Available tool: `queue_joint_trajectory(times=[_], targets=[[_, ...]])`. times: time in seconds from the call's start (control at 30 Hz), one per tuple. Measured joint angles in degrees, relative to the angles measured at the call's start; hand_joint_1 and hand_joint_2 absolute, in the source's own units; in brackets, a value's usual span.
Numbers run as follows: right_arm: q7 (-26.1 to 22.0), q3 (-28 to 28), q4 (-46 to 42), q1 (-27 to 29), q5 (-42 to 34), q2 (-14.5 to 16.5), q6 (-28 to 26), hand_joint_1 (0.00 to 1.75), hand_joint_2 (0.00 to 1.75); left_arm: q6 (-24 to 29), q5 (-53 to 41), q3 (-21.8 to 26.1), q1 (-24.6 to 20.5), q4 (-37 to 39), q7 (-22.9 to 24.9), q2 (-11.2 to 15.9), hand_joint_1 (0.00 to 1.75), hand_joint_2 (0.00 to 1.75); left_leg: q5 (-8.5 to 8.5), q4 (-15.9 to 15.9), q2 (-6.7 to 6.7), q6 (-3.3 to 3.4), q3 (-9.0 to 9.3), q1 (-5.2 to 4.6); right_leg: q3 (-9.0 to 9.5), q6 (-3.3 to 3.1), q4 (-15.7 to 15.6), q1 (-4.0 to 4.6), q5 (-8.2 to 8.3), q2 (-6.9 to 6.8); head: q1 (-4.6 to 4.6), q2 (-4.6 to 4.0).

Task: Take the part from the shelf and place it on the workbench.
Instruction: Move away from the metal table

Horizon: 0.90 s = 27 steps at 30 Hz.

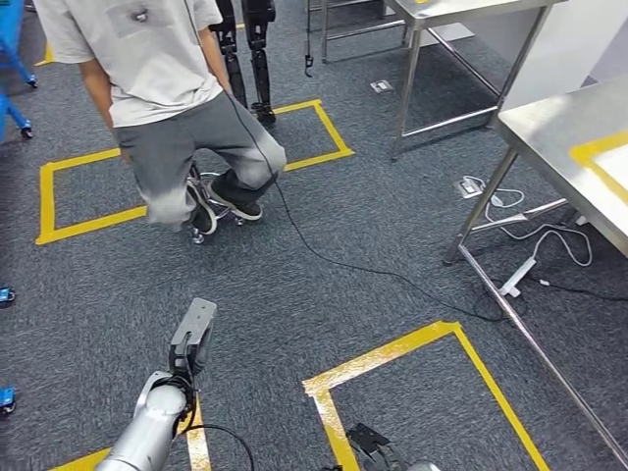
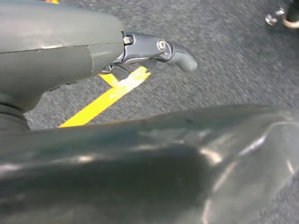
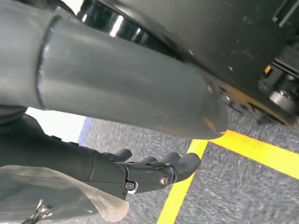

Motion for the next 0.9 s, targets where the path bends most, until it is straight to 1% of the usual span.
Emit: queue_joint_trajectory(times=[0.03, 0.07, 0.1, 0.13, 0.17, 0.2, 0.23, 0.27, 0.3, 0.33, 0.37, 0.4, 0.43, 0.47, 0.5, 0.53, 0.57, 0.6, 0.63, 0.67, 0.7, 0.73, 0.77, 0.8, 0.83, 0.87, 0.9], targets=[[0.0, 0.0, 0.0, 0.0, 0.0, 0.0, 0.0, 0.0, 0.0, -0.1, 0.0, 0.0, 0.0, 0.0, 0.0, 0.0, 0.0, 0.0, -0.07, 0.1, -0.88, -0.11, 0.04, 0.1, 1.16, 0.05, -3.5, -0.16, 2.55, 0.5, 0.01, 0.0], [0.0, 0.0, 0.0, -0.1, 0.0, 0.0, 0.0, 0.0, 0.0, -0.1, 0.0, 0.0, 0.0, 0.0, 0.0, 0.0, 0.0, 0.0, -0.19, 0.3, -1.69, -0.3, 0.01, 0.2, 2.7, 0.13, -7.3, -0.41, 4.53, 1.81, 0.0, 0.0], [0.0, 0.0, 0.0, -0.1, 0.0, 0.0, 0.0, 0.0, 0.0, -0.1, 0.0, 0.0, 0.0, 0.0, 0.0, -0.1, 0.0, 0.0, -0.31, 0.7, -2.45, -0.57, -0.17, 0.26, 4.28, 0.13, -10.8, -0.69, 5.78, 3.27, -0.03, 0.0], [0.0, 0.0, 0.0, -0.1, 0.0, 0.0, 0.0, 0.0, 0.0, -0.2, 0.0, 0.0, -0.1, 0.0, 0.0, -0.1, 0.0, 0.0, -0.33, 0.9, -3.12, -0.92, -0.43, 0.31, 5.33, 0.06, -12.8, -0.85, 6.24, 4.46, -0.02, 0.0], [0.0, 0.0, 0.1, -0.1, 0.0, 0.0, 0.1, 0.0, 0.0, -0.2, 0.0, 0.0, -0.1, 0.0, 0.0, -0.1, 0.0, 0.0, -0.25, 1.0, -3.78, -1.31, -0.7, 0.4, 5.86, -0.13, -13.6, -0.88, 6.02, 5.16, -0.02, 0.0], [0.0, 0.0, 0.1, -0.1, 0.0, 0.0, 0.1, 0.0, 0.0, -0.2, 0.0, 0.0, 0.0, 0.1, 0.1, 0.0, 0.0, 0.0, -0.06, 0.9, -4.42, -1.7, -0.93, 0.49, 6.13, -0.43, -14.0, -0.8, 6.0, 4.89, -0.01, 0.0], [0.1, 0.0, 0.1, -0.1, 0.1, 0.0, 0.1, 0.0, 0.0, -0.3, 0.0, 0.0, 0.1, 0.1, 0.1, 0.1, 0.0, 0.0, 0.06, 0.8, -4.93, -2.06, -1.08, 0.63, 6.2, -0.79, -14.0, -0.78, 6.14, 4.22, 0.02, 0.0], [0.1, -0.1, 0.1, -0.1, 0.1, 0.0, 0.1, 0.0, 0.0, -0.3, 0.0, 0.0, 0.2, 0.1, 0.1, 0.1, 0.0, 0.0, -0.2, 1.1, -4.41, -2.35, -1.3, 0.62, 6.39, -1.19, -14.3, -0.78, 6.26, 3.54, -0.05, 0.0], [0.1, -0.1, 0.1, -0.1, 0.1, 0.0, 0.1, 0.0, 0.0, -0.3, 0.0, 0.0, 0.2, 0.1, 0.1, 0.2, 0.0, 0.0, -1.03, 2.4, -3.14, -2.63, -1.89, 0.56, 6.6, -1.57, -14.5, -0.8, 6.37, 2.74, -0.27, 0.0], [0.0, -0.1, 0.1, -0.1, 0.1, 0.1, 0.1, 0.0, 0.0, -0.3, 0.0, 0.0, 0.1, 0.2, 0.1, 0.2, 0.0, 0.0, -2.46, 4.9, -1.44, -2.87, -3.0, 0.52, 6.81, -1.91, -14.7, -0.78, 6.4, 1.85, -0.45, 0.0], [0.0, -0.1, 0.1, -0.1, 0.1, 0.0, 0.1, 0.0, 0.0, -0.3, 0.0, 0.0, 0.1, 0.2, 0.1, 0.2, 0.0, 0.0, -4.2, 8.4, 0.37, -3.11, -4.55, 0.5, 6.96, -2.14, -14.8, -0.6, 6.32, 0.96, -0.64, 0.0], [0.0, -0.1, 0.1, 0.0, 0.1, 0.0, 0.1, 0.0, 0.0, -0.3, 0.1, 0.0, 0.0, 0.2, 0.1, 0.2, 0.0, 0.0, -5.88, 12.3, 1.34, -3.32, -6.32, 0.62, 7.03, -2.29, -14.8, -0.45, 6.24, 0.02, -0.77, 0.0], [0.1, -0.1, 0.1, 0.0, 0.1, 0.0, 0.1, 0.0, 0.0, -0.3, 0.2, 0.0, 0.0, 0.2, 0.1, 0.1, 0.0, 0.0, -6.92, 15.3, 1.74, -3.46, -7.72, 0.76, 7.09, -2.37, -14.8, -0.34, 6.14, -0.89, -0.76, 0.0], [0.1, -0.2, 0.1, 0.0, 0.1, 0.0, 0.1, 0.0, 0.0, -0.3, 0.3, 0.0, 0.1, 0.2, 0.1, 0.2, 0.0, 0.0, -6.97, 16.5, 1.88, -3.52, -8.26, 0.87, 7.15, -2.39, -14.8, -0.27, 6.04, -1.74, -0.77, 0.0], [0.2, -0.2, 0.1, 0.0, 0.1, 0.0, 0.2, 0.0, 0.0, -0.3, 0.4, 0.0, 0.2, 0.3, 0.1, 0.2, 0.0, 0.0, -6.0, 15.6, 2.0, -3.51, -7.72, 0.94, 7.26, -2.35, -14.8, -0.23, 5.93, -2.54, -0.78, 0.0], [0.3, -0.2, 0.1, -0.1, 0.1, 0.0, 0.3, 0.0, 0.0, -0.3, 0.5, 0.0, 0.2, 0.3, 0.1, 0.2, 0.0, 0.0, -4.17, 12.6, 2.36, -3.4, -6.12, 0.94, 7.45, -2.26, -14.8, -0.21, 5.77, -3.3, -0.78, 0.0], [0.4, -0.3, 0.1, -0.1, 0.1, 0.0, 0.4, 0.0, 0.0, -0.3, 0.6, 0.0, 0.2, 0.4, 0.1, 0.2, 0.0, 0.0, -2.37, 8.6, 3.52, -3.22, -4.01, 0.81, 7.69, -2.11, -14.8, -0.18, 5.59, -3.98, -0.77, 0.0], [0.4, -0.3, 0.1, -0.1, 0.1, 0.0, 0.6, 0.0, 0.0, -0.3, 0.6, 0.0, 0.2, 0.4, 0.1, 0.2, 0.0, 0.0, -1.17, 4.9, 4.91, -2.96, -2.09, 0.43, 7.87, -1.87, -14.7, -0.03, 5.39, -4.62, -0.81, 0.0], [0.5, -0.3, 0.1, -0.1, 0.1, 0.0, 0.7, 0.0, 0.0, -0.3, 0.6, 0.0, 0.1, 0.4, 0.1, 0.1, 0.0, 0.0, -0.62, 2.4, 6.16, -2.63, -0.82, 0.1, 8.0, -1.61, -14.7, 0.12, 5.21, -5.18, -0.8, 0.0], [0.6, -0.3, 0.1, -0.1, 0.1, 0.0, 0.9, 0.0, 0.0, -0.3, 0.6, 0.0, 0.0, 0.4, 0.1, 0.1, 0.0, 0.0, -0.72, 1.2, 7.0, -2.32, -0.3, -0.27, 8.09, -1.36, -14.7, 0.27, 5.06, -5.75, -0.78, 0.0], [0.6, -0.3, 0.1, -0.1, 0.1, 0.0, 1.1, 0.0, 0.0, -0.3, 0.6, 0.0, 0.0, 0.4, 0.0, 0.1, 0.0, 0.0, -0.91, 0.9, 6.84, -2.0, -0.28, -0.55, 8.18, -1.09, -14.8, 0.38, 4.96, -6.37, -0.78, 0.0], [0.7, -0.4, 0.1, -0.2, 0.1, 0.0, 1.2, 0.0, 0.0, -0.3, 0.6, 0.0, 0.1, 0.4, 0.0, 0.1, 0.0, 0.0, -0.89, 0.8, 6.24, -1.63, -0.31, -0.52, 8.38, -0.78, -14.9, 0.33, 4.83, -6.86, -0.73, 0.0], [0.8, -0.4, 0.1, -0.3, 0.1, 0.0, 1.3, 0.0, 0.0, -0.3, 0.6, 0.0, 0.1, 0.5, 0.0, 0.2, 0.0, 0.0, -0.79, 0.6, 5.6, -1.31, -0.2, -0.45, 8.44, -0.47, -14.8, 0.22, 4.49, -6.63, -0.69, 0.0], [1.1, -0.4, 0.1, -0.4, 0.1, 0.0, 1.3, 0.0, 0.0, -0.3, 0.6, 0.1, 0.1, 0.5, 0.0, 0.2, 0.0, 0.0, -0.68, 0.4, 4.95, -0.98, -0.07, -0.3, 8.13, -0.22, -14.1, 0.11, 3.78, -5.65, -0.67, 0.0], [1.5, -0.4, 0.1, -0.6, 0.3, 0.0, 1.3, 0.0, 0.0, -0.4, 0.6, 0.1, -0.1, 0.5, 0.0, 0.2, 0.0, 0.0, -0.56, 0.2, 4.31, -0.64, 0.07, -0.12, 7.16, -0.05, -12.1, 0.0, 2.51, -4.14, -0.56, 0.0], [2.2, -0.3, 0.1, -0.7, 0.5, 0.0, 1.3, 0.0, 0.0, -0.6, 0.6, 0.1, -0.2, 0.5, 0.0, 0.1, 0.0, 0.0, -0.52, 0.1, 3.65, -0.42, 0.14, -0.03, 5.44, -0.03, -8.8, -0.05, 0.87, -2.44, -0.44, 0.0], [3.1, -0.3, 0.1, -1.0, 0.8, 0.1, 1.3, 0.0, 0.0, -0.8, 0.7, 0.1, -0.4, 0.5, 0.0, 0.1, 0.0, 0.0, -0.51, 0.1, 2.91, -0.25, 0.13, -0.03, 3.28, -0.07, -4.8, -0.04, -0.71, -1.29, -0.34, 0.0]])
